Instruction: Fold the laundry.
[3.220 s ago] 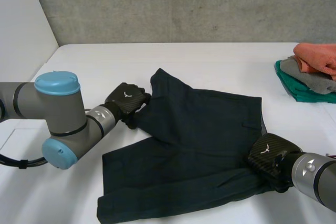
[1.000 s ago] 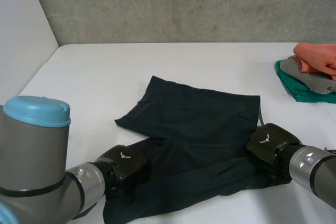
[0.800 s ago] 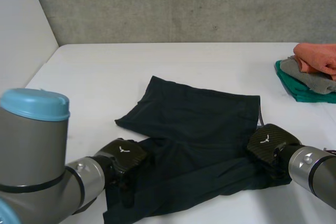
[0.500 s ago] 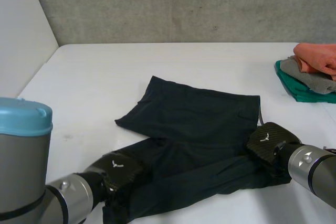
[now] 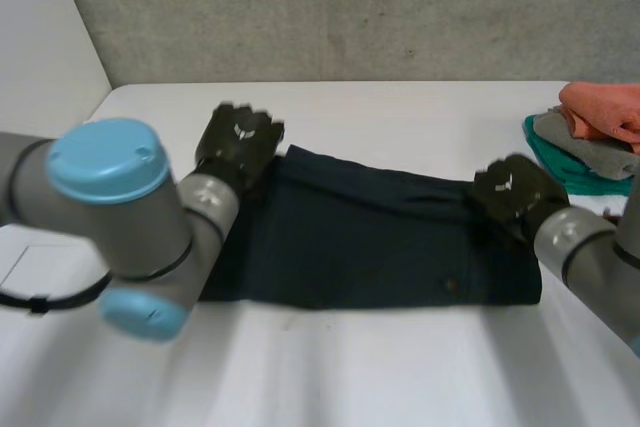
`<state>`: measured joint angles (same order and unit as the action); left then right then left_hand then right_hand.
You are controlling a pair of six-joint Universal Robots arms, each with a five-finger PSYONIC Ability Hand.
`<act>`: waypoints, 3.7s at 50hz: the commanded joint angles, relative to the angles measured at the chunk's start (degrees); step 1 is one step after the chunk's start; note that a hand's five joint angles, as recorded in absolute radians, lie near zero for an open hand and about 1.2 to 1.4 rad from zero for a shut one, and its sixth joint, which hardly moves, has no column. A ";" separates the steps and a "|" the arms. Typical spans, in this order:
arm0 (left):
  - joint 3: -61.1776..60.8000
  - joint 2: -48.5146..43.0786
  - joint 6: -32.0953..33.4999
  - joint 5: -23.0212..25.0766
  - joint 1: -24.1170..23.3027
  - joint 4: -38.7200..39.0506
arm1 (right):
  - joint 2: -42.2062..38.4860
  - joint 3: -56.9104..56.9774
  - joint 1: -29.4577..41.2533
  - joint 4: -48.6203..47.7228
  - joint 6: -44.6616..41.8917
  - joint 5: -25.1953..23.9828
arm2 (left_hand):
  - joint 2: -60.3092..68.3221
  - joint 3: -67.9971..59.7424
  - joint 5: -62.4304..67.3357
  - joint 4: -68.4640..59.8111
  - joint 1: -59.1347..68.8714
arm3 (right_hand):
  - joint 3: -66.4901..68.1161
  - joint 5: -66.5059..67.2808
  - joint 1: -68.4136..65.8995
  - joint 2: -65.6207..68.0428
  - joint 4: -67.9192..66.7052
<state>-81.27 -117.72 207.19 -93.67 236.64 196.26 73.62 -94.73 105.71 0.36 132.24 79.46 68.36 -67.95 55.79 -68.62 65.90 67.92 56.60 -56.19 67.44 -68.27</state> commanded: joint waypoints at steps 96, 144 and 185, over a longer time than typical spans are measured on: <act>-6.36 0.39 -2.05 1.03 2.16 18.37 | -20.63 26.26 16.37 -3.53 -2.88 -10.21 | -58.36 57.95 -55.79 58.62 -55.90 | -57.92 -56.60 46.19 -57.44 58.27; 50.95 -37.76 -12.78 9.12 -5.22 -24.51 | -32.66 40.50 1.86 12.11 42.42 -8.36 | -50.58 50.17 -48.01 50.83 -48.12 | -57.92 -56.60 46.19 -57.44 58.27; 38.31 -16.06 -13.74 9.38 -2.50 -26.89 | -12.03 26.29 4.06 -0.53 26.23 4.11 | -57.98 57.57 -55.40 58.23 -55.52 | -57.92 -56.60 46.19 -57.44 58.27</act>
<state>-34.50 -144.65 197.96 -84.96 232.77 169.08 51.69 -58.96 109.93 5.73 158.62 79.14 12.58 -12.93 2.45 -12.61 13.03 10.79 3.54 -8.70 12.51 -13.44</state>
